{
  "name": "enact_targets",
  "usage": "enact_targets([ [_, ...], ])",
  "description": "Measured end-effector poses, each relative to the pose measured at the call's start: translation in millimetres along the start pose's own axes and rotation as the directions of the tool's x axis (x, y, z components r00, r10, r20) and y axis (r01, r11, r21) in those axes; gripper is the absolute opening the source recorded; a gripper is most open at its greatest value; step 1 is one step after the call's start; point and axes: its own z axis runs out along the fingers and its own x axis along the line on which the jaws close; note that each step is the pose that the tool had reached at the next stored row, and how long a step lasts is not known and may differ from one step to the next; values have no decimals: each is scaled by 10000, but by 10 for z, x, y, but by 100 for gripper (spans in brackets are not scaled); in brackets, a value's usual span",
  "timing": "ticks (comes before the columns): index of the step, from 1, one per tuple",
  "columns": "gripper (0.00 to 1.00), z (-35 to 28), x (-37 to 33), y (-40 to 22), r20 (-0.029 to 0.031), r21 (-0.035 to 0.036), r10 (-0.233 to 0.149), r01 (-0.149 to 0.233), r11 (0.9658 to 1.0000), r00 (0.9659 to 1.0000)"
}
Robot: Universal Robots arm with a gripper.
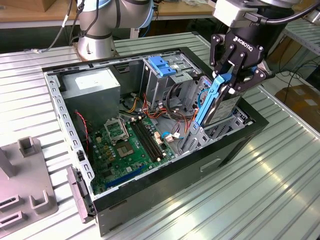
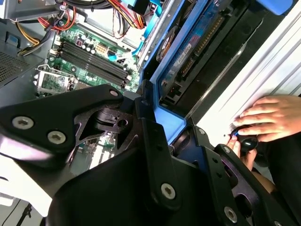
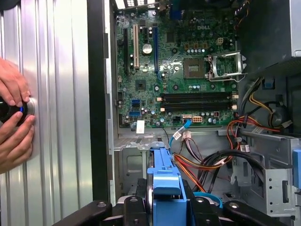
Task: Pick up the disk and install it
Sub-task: 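Insert the disk into the insertion slot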
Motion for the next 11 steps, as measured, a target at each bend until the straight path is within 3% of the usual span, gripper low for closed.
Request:
enact_targets([
  [11,37,80,-4,-1,-1,0,-1,1,10000,10000],
])
